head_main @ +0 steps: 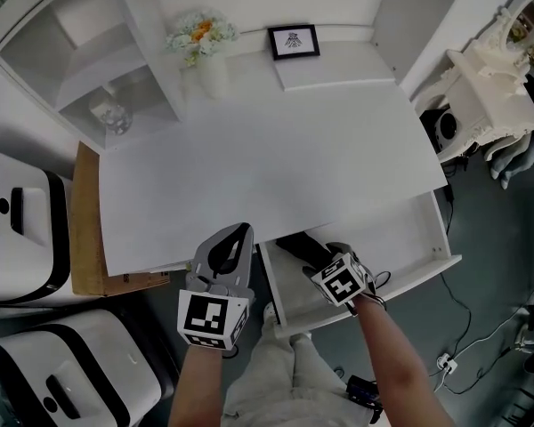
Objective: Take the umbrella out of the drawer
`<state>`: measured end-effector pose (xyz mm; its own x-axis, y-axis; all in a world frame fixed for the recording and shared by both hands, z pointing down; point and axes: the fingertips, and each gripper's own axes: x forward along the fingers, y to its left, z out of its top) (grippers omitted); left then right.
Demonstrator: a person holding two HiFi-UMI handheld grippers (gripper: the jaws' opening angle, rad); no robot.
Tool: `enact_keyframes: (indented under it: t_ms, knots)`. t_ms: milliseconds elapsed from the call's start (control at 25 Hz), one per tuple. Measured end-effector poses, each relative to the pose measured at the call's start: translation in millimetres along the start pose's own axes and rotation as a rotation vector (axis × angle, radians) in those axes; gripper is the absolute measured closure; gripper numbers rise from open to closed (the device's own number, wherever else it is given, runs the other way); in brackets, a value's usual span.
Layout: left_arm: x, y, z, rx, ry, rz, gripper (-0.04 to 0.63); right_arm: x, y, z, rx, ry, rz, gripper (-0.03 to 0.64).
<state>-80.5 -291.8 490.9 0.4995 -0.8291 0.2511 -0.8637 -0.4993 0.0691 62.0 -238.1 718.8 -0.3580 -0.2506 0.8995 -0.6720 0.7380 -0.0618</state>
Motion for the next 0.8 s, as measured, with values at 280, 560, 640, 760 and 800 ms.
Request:
enact_keyframes:
  t_ms: [280,560,640,760,800]
  knots:
    - [4.3,-6.0,-10.4,0.006,0.021,0.001,0.584,28.8,-5.2,-12.5,-0.038,0.079,0.028,0.279]
    - [2.6,-6.2,-19.9,0.011,0.047,0.01,0.584,49.7,-9.2,-15.8,-0.113,0.144,0.045,0.279]
    - [1.7,-4.8,-21.2,0.009,0.05,0.018,0.584,51.7,-9.7,-15.3,-0.121,0.15,0.061,0.279]
    - [0.2,-2.6,-21.8,0.0,0.052,0.033,0.584,50.8,-11.7,-13.4,-0.122,0.15,0.059,0.307]
    - [-0.2,-2.4,-22.1,-0.002,0.053,0.037,0.584,50.2,-12.7,-13.1,-0.122,0.152,0.055,0.347]
